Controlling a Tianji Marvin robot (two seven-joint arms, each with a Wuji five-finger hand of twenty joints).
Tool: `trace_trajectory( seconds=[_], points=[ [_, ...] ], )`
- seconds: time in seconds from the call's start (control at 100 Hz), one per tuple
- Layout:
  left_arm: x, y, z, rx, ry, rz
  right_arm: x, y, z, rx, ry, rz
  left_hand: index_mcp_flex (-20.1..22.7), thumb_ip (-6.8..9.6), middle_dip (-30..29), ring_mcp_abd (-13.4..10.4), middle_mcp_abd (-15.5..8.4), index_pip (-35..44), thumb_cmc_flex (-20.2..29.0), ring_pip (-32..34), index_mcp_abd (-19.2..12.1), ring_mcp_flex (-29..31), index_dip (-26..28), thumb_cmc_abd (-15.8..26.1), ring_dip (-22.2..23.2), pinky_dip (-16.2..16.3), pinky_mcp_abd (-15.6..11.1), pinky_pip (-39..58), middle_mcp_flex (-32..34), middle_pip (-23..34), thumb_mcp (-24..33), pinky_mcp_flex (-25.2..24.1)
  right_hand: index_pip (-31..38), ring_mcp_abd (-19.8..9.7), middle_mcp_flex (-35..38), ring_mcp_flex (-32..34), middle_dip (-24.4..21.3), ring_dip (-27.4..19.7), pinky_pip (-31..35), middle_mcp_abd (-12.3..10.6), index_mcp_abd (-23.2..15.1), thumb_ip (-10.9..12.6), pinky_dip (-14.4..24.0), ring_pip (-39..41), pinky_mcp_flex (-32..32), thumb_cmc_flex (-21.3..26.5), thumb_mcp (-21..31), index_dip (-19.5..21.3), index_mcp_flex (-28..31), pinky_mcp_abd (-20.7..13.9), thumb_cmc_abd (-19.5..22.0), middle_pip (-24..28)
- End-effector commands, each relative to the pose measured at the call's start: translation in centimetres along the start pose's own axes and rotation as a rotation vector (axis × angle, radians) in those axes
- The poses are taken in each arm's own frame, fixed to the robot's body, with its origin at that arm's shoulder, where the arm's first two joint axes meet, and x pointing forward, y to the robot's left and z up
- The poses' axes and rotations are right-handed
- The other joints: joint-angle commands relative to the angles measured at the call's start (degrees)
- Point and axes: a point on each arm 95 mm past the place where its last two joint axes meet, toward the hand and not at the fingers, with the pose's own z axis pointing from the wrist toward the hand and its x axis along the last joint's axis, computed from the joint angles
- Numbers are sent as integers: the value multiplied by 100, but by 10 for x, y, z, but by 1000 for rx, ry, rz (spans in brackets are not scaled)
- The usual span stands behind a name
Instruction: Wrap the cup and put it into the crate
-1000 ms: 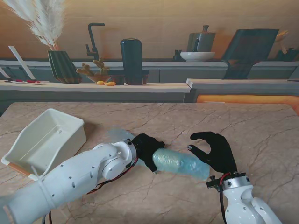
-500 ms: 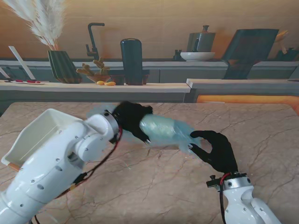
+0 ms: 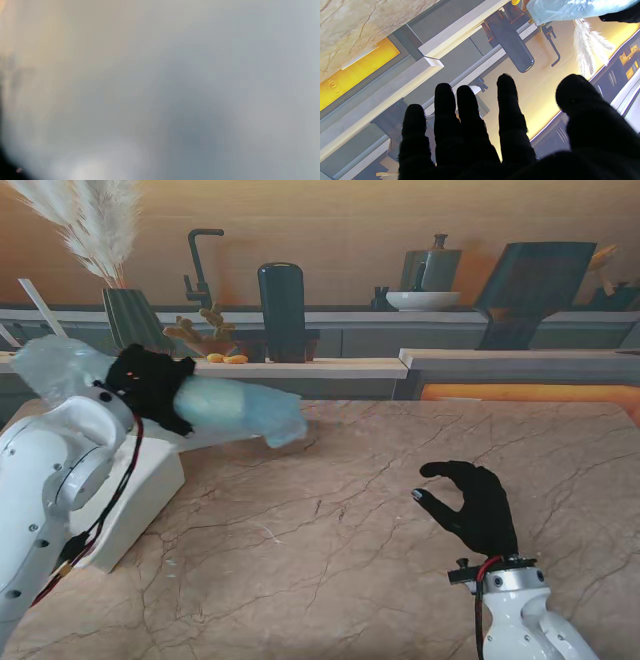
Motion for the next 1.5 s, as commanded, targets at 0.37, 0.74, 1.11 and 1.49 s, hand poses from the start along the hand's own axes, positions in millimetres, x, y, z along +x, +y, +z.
trace_trajectory(
  seconds=[0.37,0.74,1.11,1.49],
  points=[
    [-47,77,-43,14,-352,24,-1,-3,-1,19,-11,-8,590,-70,362,-649,-725,852,4799,-49,-639,-80,271,1690,386,123,-153,-167,-27,134,1921,-328,53,28,64,103,17,35,77,65,29,284,-24,75,25,83,-120,2,93,27,444,71],
    [-25,135,-72,-20,-455,43,-3,-2,-4,0,-21,-13,603,-83,287,-617,-649,784,4815,-76,-572,-101,128,1688,331,107,-115,-165,-45,61,1886,-350,48,40,67,113,15,36,79,72,37,290,-24,81,24,81,-127,-2,98,24,456,67],
    [23,200,-76,-146,-576,-146,-4,-2,-5,-5,-24,-20,518,-167,50,-388,-453,601,4895,-444,-445,-373,-236,1796,131,-60,-6,-380,-249,-228,1548,-576,40,33,68,105,13,35,79,63,36,294,-24,77,22,81,-129,-4,99,23,463,65],
    [43,222,-77,-485,-616,-339,-3,-2,-4,-3,-28,-15,127,240,-2746,368,96,-1157,3565,-2750,104,-2028,-1264,2246,-1882,-1741,506,-2191,-1814,-551,508,-1516,37,32,67,106,14,38,84,67,35,296,-23,85,30,85,-132,-3,101,20,470,67]
  ],
)
